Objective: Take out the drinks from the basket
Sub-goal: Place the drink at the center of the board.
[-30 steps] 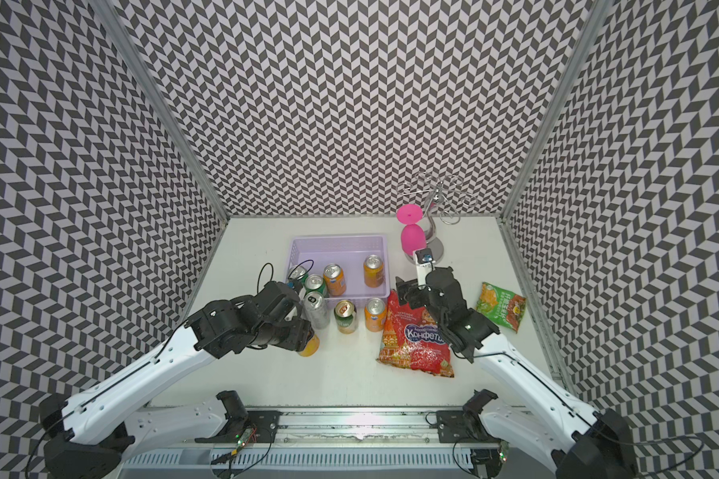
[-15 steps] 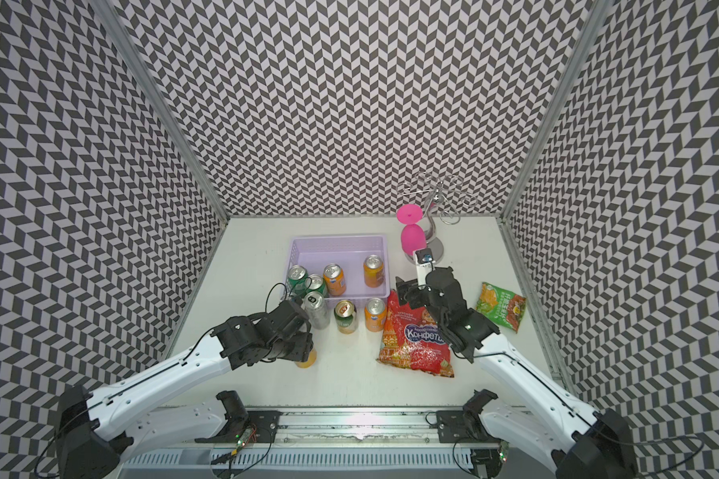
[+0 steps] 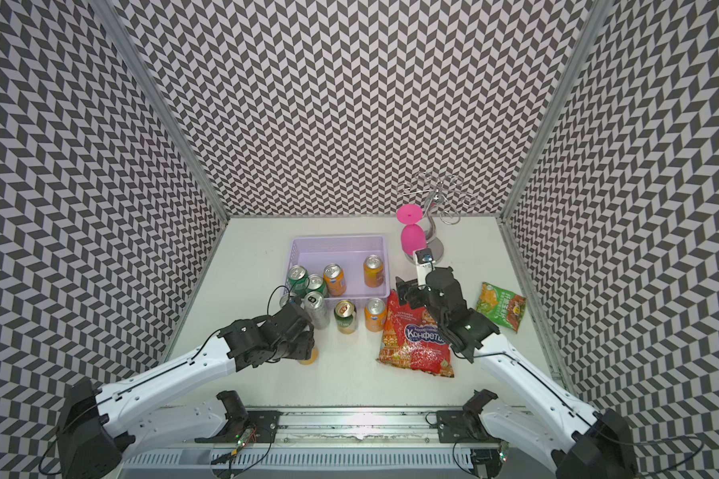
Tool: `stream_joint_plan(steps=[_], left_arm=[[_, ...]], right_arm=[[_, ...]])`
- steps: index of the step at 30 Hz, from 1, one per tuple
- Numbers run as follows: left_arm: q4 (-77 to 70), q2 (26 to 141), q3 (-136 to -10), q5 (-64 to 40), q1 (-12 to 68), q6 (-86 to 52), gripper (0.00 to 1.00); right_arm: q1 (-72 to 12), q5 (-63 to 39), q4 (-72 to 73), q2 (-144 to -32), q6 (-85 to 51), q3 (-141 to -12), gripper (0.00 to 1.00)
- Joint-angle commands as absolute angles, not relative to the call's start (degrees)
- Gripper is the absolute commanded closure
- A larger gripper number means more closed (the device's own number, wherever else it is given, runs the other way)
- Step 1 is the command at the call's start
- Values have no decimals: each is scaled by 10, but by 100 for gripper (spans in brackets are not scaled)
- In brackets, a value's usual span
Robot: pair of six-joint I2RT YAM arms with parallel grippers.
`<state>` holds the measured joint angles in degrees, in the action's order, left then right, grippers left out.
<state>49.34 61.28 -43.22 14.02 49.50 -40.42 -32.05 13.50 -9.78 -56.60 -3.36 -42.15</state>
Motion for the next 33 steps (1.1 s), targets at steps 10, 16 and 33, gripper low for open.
stream_joint_plan(steps=[10, 16, 33], left_arm=[[462, 649, -439, 163, 497, -411, 29], [467, 639, -445, 160, 497, -409, 24], [611, 650, -651, 178, 475, -304, 8]], right_arm=[[-318, 136, -64, -557, -29, -418, 1], [-319, 136, -63, -554, -29, -418, 0], [-318, 135, -62, -546, -27, -418, 0]])
